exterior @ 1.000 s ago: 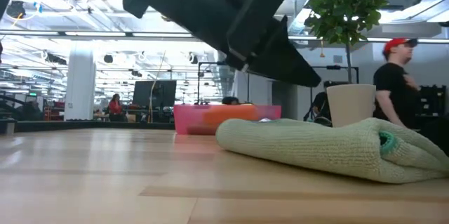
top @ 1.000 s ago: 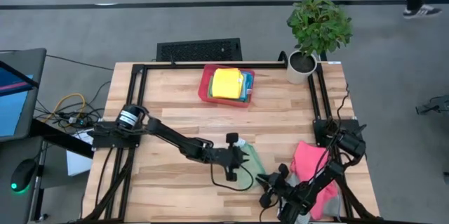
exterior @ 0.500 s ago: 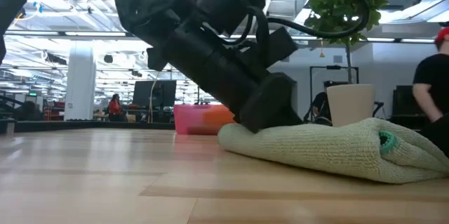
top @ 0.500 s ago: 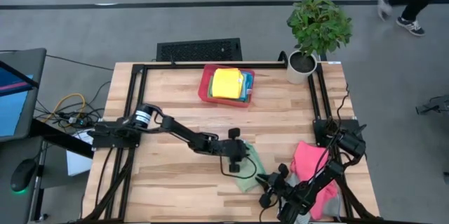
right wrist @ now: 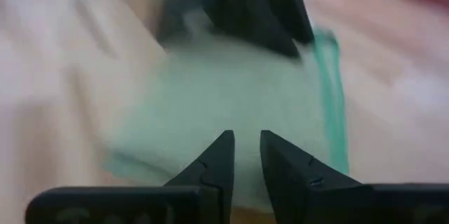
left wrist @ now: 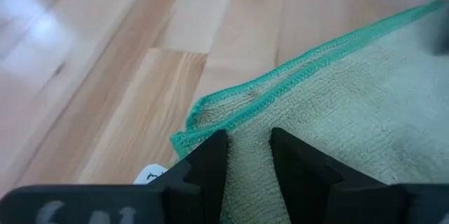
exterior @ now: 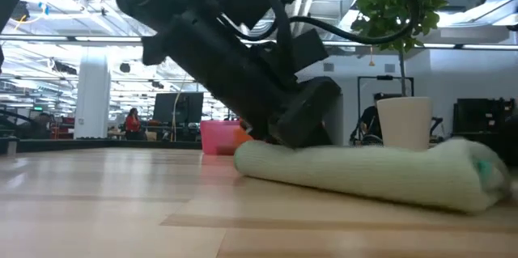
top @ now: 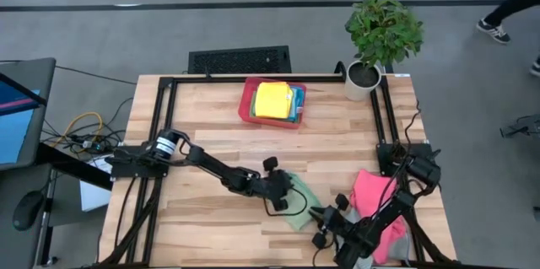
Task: Fold microfiber towels
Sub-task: Fold the green microfiber cloth
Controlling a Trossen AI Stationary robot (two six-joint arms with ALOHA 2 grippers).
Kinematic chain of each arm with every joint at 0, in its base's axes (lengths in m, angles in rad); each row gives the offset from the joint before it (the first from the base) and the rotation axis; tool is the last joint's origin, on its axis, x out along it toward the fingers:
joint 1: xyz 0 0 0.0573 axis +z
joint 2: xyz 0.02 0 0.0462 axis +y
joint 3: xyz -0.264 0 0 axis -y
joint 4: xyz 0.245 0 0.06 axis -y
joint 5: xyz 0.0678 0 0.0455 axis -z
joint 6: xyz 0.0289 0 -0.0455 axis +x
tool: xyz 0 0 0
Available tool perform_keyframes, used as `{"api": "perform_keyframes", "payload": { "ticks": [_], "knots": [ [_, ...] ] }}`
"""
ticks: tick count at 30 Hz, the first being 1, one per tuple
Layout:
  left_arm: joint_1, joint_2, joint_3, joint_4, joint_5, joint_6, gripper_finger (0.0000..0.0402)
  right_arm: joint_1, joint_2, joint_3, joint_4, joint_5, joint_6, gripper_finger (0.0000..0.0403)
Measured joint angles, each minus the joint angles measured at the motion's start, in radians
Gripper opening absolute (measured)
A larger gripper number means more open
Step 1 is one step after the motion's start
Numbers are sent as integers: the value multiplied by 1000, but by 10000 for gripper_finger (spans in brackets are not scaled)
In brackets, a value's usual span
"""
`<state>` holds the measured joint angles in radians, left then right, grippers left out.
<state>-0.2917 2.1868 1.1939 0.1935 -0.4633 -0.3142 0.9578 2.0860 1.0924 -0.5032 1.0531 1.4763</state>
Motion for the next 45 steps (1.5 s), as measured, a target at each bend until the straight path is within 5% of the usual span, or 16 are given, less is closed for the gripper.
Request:
{"api": "perform_keyframes", "payload": {
  "ticks": [8,15,24,31,40,45],
  "knots": [
    [-86,3,-5,-8,-158,-214,112,-31,-76,24,135,111,-230,97],
    [-149,7,-8,-28,-311,-346,112,-59,41,25,398,49,-313,97],
    [-162,-5,-7,-57,-307,-352,112,-18,118,31,307,29,-58,97],
    [-164,-69,-10,-80,-258,-254,119,-27,109,29,306,12,-109,97],
    [-162,-275,-8,-352,-228,-225,203,-42,59,24,237,-38,-105,101],
    [-143,-410,-7,-494,-191,-294,253,-45,-64,22,112,-145,-76,137]
  ]
}}
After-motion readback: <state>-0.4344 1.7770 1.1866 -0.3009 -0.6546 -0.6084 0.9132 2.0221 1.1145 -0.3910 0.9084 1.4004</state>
